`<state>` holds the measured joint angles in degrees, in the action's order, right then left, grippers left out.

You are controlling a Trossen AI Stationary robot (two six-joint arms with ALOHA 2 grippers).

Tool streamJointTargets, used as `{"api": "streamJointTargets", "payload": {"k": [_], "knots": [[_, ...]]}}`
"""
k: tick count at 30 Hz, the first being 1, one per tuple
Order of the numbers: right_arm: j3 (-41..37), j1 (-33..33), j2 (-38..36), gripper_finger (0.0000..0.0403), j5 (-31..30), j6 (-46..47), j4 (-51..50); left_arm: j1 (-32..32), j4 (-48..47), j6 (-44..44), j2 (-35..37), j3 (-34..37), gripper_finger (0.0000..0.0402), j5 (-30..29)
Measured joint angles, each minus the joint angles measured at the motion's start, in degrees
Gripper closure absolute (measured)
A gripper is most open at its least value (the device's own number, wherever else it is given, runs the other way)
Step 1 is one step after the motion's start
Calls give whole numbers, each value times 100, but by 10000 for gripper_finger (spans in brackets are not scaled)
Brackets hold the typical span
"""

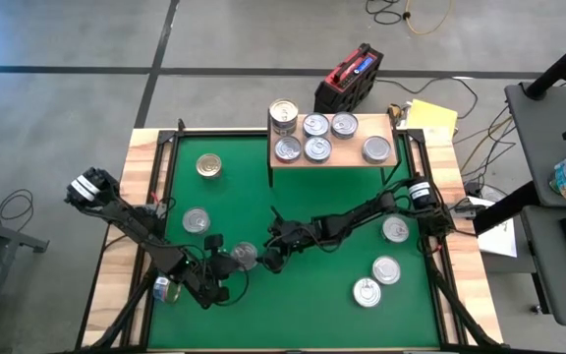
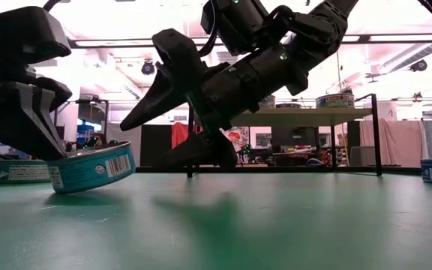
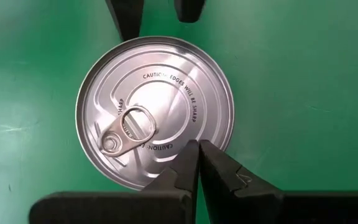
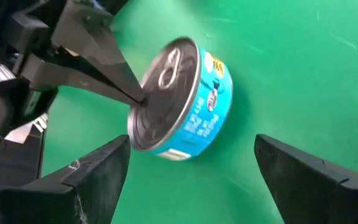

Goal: Stack canned seafood by type on shelf
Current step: Put the yellow/blue tuna can on the shelf

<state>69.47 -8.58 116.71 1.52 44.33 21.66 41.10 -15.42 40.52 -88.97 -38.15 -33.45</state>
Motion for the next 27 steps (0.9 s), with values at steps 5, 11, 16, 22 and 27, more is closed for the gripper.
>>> {"api": "streamJointTargets", "payload": {"k": [5,11,16,22,27], "knots": [[9,0,0,65,-4,-41,0,7,31,40,0,20,401,-3],[13,0,0,69,-127,-46,12,5,145,86,0,40,401,-33],[13,0,0,70,-159,-51,32,7,251,74,-2,41,401,-38],[13,0,2,65,-164,-99,49,13,302,77,-4,46,401,-137],[13,0,2,73,-163,-407,48,11,637,54,-7,149,401,-264]]}}
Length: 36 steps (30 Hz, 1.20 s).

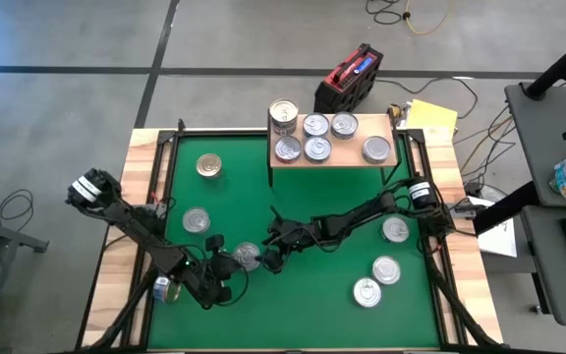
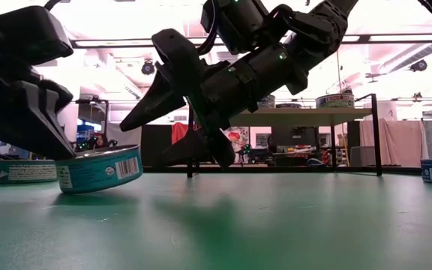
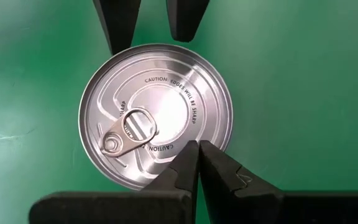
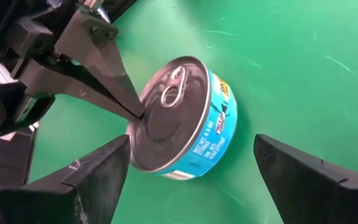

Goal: Stack canned seafood by type on shelf
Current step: Put the yellow/blue tuna can on the shelf

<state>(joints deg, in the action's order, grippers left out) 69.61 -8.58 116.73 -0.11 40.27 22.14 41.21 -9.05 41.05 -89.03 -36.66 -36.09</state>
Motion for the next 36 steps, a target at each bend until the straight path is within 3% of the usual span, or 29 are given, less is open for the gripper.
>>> {"api": "streamJointTargets", "payload": {"k": [20,28,36], "knots": [[8,-24,7,87,14,110,-192,2,1299,-110,-26,549,401,-173],[18,-68,7,96,82,208,-125,-16,2016,-420,-524,548,401,-323],[19,-70,9,115,158,-92,-81,-18,2162,-316,-908,464,401,-280]]}}
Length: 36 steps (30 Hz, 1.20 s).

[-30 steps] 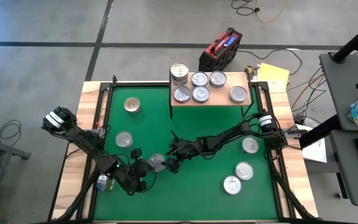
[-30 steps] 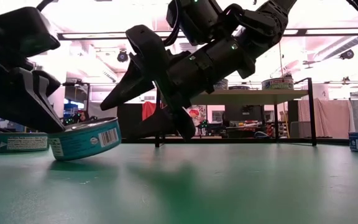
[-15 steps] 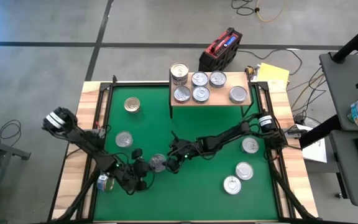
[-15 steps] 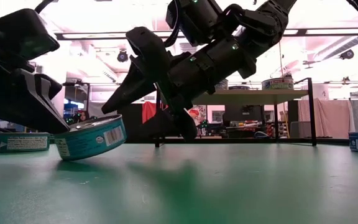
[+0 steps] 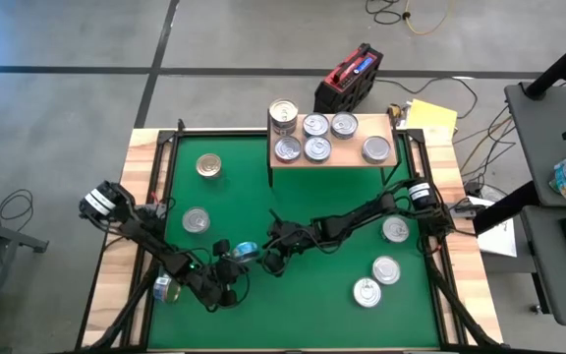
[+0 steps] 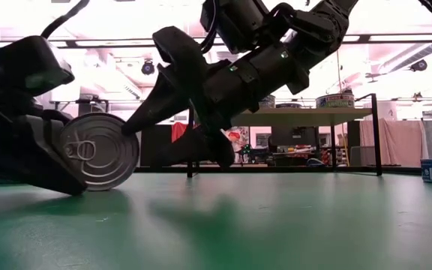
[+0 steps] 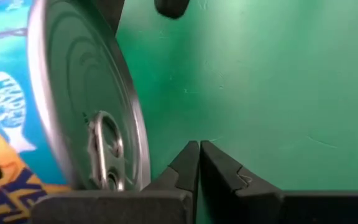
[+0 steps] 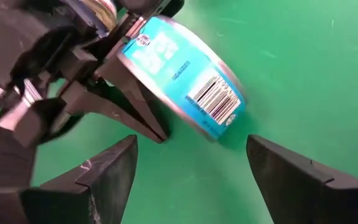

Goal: Stack canned seafood by type on shelf
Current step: Put the yellow/blue tuna can on the shelf

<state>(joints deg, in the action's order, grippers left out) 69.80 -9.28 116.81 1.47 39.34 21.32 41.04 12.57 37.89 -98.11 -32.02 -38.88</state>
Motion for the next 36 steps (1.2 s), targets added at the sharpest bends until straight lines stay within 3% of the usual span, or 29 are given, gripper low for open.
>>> {"api": "streamJointTargets", "payload": {"k": [8,16,29,36], "knots": [[0,-9,0,123,-352,-2342,-67,-6,-5,13,9,1,401,-56],[124,19,0,101,-755,-3861,42,-4,6,13,9,1,401,-55],[407,76,47,138,-404,-4400,46,-7,36,14,18,1,401,-67],[702,107,513,148,-431,-4443,28,-4,41,13,23,1,401,-69]]}}
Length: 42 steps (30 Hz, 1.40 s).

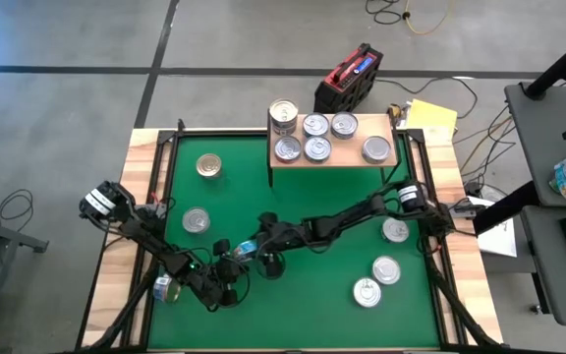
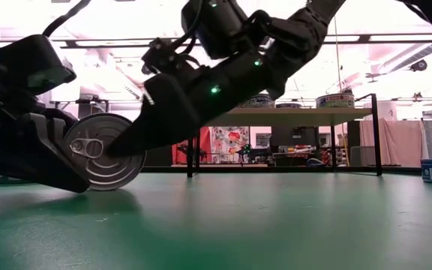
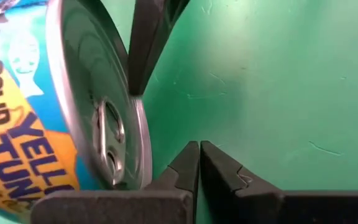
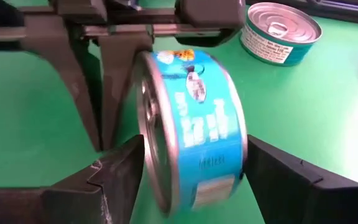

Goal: Stack canned seafood by type on shelf
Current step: Put the yellow/blue tuna can on the shelf

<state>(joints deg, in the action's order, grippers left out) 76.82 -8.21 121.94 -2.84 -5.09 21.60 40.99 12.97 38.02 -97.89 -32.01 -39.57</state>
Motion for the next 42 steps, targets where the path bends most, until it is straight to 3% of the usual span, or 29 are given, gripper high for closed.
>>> {"api": "streamJointTargets", "payload": {"k": [7,15,22,31,42], "knots": [[249,-2,162,168,28,-154,-307,0,46,2,0,-2,401,-2],[249,-2,82,275,31,-62,-493,0,110,0,9,-47,401,0],[241,-2,-308,274,25,103,-1459,0,-31,-372,88,-363,401,2],[-74,-87,-1345,274,-18,157,-3118,9,-1366,-664,214,-1026,401,-214],[-1574,-382,-3092,274,-20,1037,-3282,-313,-491,-2497,447,-1113,401,-775]]}}
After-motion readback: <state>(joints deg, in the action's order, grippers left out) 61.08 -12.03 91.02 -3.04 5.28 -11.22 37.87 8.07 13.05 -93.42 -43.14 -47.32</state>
